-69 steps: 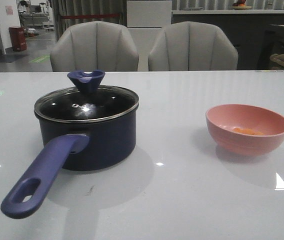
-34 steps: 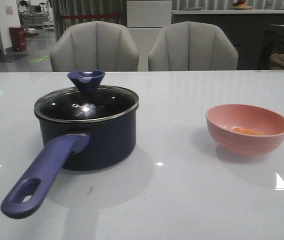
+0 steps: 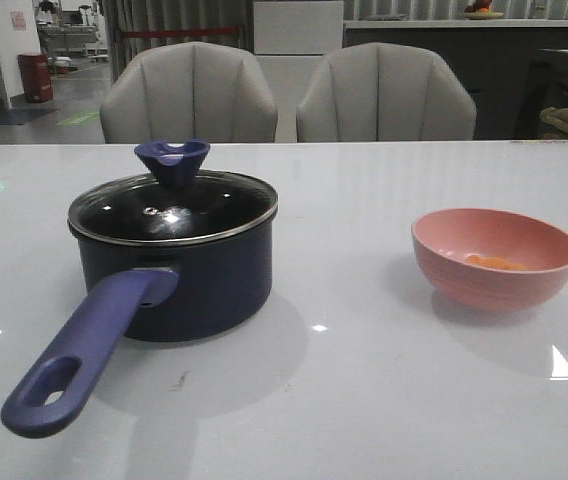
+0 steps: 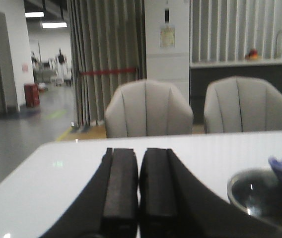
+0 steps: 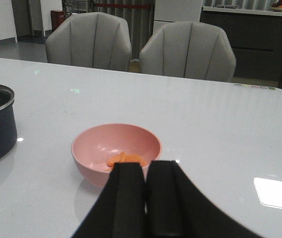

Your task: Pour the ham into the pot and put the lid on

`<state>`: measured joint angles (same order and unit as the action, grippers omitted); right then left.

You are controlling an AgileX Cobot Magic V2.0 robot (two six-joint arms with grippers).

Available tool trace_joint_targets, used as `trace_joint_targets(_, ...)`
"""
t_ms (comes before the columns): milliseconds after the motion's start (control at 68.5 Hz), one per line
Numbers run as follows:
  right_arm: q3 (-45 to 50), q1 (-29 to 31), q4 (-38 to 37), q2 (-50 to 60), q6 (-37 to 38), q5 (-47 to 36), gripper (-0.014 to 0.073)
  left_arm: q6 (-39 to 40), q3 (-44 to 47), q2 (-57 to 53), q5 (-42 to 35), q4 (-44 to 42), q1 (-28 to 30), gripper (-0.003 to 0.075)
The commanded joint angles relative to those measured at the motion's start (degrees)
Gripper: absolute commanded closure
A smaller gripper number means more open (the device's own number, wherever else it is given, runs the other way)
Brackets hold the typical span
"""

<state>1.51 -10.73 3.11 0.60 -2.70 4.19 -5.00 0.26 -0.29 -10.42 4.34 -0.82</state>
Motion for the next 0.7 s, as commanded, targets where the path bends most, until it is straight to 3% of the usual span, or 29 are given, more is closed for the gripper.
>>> trace_joint_targets(0, -0.2, 0.3, -0.6, 1.1, -0.4, -5.1, 0.0444, 0.1, 0.3, -1.1, -11.9, 0.3, 0.1, 0.0601)
trace_joint_targets(117, -0.2, 0.3, -0.6, 1.1, -0.4, -5.1, 0.0444, 0.1, -4.5, -0.4, -7.0, 0.3, 0.1, 0.0601)
trace_joint_targets(423, -0.2, 0.3, -0.6, 1.1, -0.4, -5.1, 0.0444, 0.1, -26.3, 13.1, 25.5, 0.5, 0.1, 0.0601)
trace_joint_targets(525, -0.2, 0.3, -0.6, 1.1, -0.4, -5.1, 0.0444, 0.1, -28.3, 16.3, 29.8, 4.3, 0.1, 0.0601)
trace_joint_targets(686, -0.2, 0.3, -0.6, 1.1, -0.4, -5.1, 0.0444, 0.1, -28.3, 19.0, 29.6, 5.5, 0.1, 0.0601)
